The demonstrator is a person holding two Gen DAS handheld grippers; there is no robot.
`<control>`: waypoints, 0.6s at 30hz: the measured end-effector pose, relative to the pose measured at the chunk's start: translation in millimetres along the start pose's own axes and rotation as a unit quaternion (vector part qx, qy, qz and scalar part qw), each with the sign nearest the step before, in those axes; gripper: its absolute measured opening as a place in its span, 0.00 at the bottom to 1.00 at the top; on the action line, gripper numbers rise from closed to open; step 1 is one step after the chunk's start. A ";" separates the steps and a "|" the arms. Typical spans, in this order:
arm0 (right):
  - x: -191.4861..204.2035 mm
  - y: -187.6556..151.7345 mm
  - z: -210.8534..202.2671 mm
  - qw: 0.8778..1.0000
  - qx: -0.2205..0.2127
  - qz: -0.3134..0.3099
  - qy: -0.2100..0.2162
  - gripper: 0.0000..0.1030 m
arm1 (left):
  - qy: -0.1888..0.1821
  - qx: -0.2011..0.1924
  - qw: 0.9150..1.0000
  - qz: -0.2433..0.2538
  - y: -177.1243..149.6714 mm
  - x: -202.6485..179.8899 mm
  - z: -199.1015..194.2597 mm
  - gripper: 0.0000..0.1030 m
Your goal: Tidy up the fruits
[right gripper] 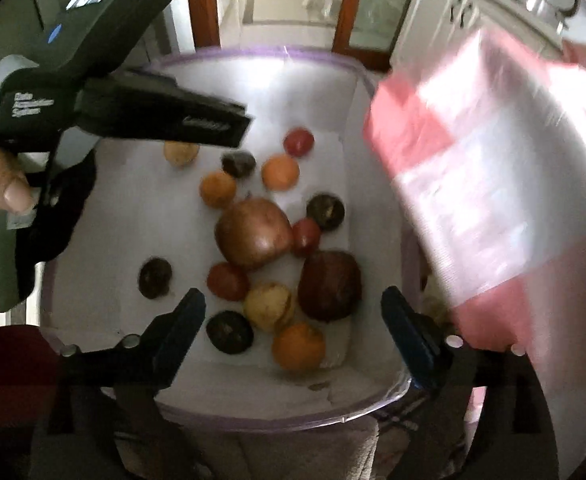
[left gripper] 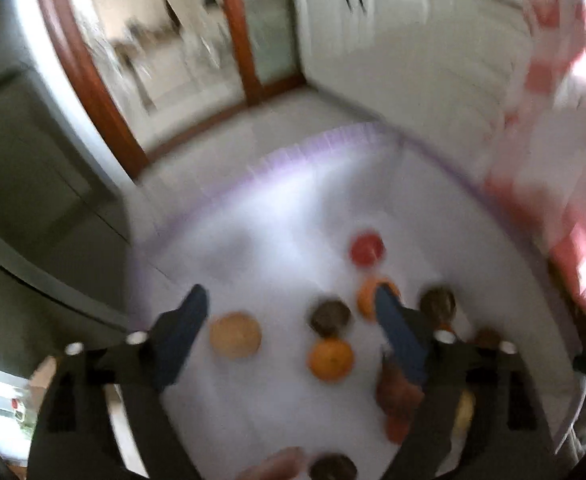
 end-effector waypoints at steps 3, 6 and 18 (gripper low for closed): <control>4.7 3.7 -5.4 1.000 0.001 -0.004 0.008 0.84 | -0.040 -0.032 0.999 -0.019 8.1 2.1 -21.4 0.98; 5.7 1.9 3.7 0.999 0.038 -0.008 -0.005 0.84 | -0.044 -0.014 0.998 -0.032 11.1 5.2 -15.7 0.98; 5.9 -2.6 17.4 0.999 0.049 0.005 -0.003 0.84 | -0.041 0.031 0.998 -0.042 1.6 7.7 8.5 0.98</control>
Point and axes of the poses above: each gripper's, at about its wrist camera, not at the fingertips, and z roughly the way its jaws point, x to its left, y to its top, the point moved 2 cm from there along z, roughly the way its jaws point, and after that the axes turned 8 degrees about -z, right-handed, at the moved point
